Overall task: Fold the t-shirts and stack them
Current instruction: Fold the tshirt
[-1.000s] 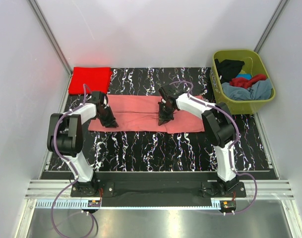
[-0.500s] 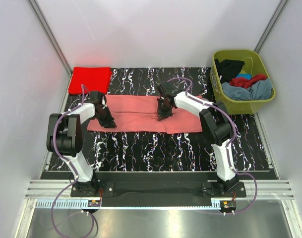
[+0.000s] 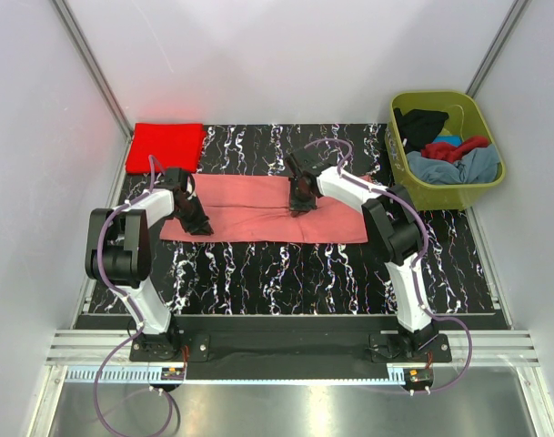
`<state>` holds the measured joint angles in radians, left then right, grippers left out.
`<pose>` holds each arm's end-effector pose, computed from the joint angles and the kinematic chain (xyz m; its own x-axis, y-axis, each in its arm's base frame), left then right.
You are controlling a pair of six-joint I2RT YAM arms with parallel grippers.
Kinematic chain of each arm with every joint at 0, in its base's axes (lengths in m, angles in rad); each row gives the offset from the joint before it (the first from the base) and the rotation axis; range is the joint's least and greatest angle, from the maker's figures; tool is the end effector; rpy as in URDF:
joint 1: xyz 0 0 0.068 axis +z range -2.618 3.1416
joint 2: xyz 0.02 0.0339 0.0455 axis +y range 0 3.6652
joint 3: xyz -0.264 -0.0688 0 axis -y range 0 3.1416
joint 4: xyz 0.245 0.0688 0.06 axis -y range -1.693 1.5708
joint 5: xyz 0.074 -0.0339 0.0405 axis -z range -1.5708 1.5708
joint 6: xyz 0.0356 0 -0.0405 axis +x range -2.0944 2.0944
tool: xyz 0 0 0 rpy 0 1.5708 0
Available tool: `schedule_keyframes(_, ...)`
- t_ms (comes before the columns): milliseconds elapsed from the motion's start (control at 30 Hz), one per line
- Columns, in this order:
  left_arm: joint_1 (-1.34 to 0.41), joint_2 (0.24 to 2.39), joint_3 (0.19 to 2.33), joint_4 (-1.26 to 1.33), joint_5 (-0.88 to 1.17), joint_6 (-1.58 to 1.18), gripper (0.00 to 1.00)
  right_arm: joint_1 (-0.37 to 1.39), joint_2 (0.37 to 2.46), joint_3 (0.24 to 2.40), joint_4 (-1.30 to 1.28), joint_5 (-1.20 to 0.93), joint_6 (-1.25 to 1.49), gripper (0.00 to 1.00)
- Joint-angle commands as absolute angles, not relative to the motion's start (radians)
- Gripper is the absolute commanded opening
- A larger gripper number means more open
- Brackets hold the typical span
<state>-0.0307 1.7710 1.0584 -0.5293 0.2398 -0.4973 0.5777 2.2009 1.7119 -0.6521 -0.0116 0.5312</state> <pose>0.3318 -0.0186 0.1547 -0.8822 -0.4365 -0.1766 -0.3577 0.8651 -0.3516 0.3899 0.2547 0.1650 -0.9353 -0.0050 -0.3538 -0.0885 0.9714 0.2201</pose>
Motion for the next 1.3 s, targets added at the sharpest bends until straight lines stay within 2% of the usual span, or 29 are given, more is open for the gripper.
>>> schedule_keyframes(0, -0.018, 1.749, 1.057, -0.555, 0.207, -0.480, 0.20, 0.572, 2.213, 1.782, -0.640, 0.071, 0.518, 0.00)
schedule_keyframes(333, -0.020, 1.738, 1.046, -0.558, 0.225, -0.476, 0.19, 0.548, 2.249, 1.830, -0.640, 0.023, 0.502, 0.00)
schedule_keyframes(633, -0.018, 1.730, 1.061, -0.558, 0.261, -0.480, 0.19, 0.551, 2.079, 1.733, -0.641, -0.040, 0.453, 0.00)
schedule_keyframes(700, -0.017, 1.736, 1.062, -0.557, 0.261, -0.480, 0.19, 0.554, 2.056, 1.709, -0.641, -0.051, 0.425, 0.06)
schedule_keyframes(800, -0.018, 1.741, 1.061, -0.552, 0.258, -0.479, 0.18, 0.558, 2.069, 1.687, -0.643, -0.145, 0.410, 0.06)
schedule_keyframes(1000, -0.012, 1.743, 1.065, -0.552, 0.259, -0.479, 0.18, 0.577, 2.097, 1.638, -0.598, -0.202, 0.448, 0.08)
schedule_keyframes(1267, -0.002, 1.747, 1.055, -0.554, 0.278, -0.489, 0.18, 0.575, 2.140, 1.651, -0.578, -0.144, 0.453, 0.04)
